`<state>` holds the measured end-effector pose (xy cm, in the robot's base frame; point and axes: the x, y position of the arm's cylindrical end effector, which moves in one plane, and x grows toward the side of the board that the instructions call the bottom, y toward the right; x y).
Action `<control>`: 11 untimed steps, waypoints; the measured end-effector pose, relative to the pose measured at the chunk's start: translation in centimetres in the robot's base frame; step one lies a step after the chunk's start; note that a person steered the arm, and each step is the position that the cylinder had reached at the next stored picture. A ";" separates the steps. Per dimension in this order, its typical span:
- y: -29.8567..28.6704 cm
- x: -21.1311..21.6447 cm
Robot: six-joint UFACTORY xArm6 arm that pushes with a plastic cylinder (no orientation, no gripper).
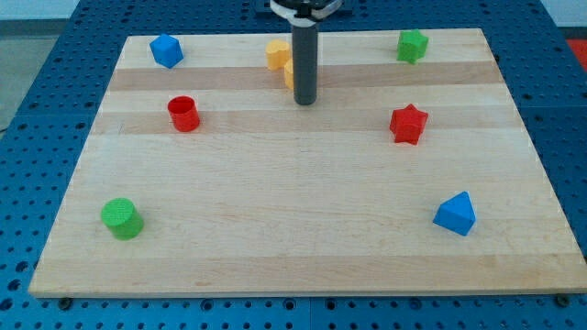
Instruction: Move the yellow hexagon closer to the yellow heart
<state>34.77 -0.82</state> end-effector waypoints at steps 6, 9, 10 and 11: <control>-3.4 -1.9; -4.9 -2.7; -2.4 -3.6; -0.4 -1.5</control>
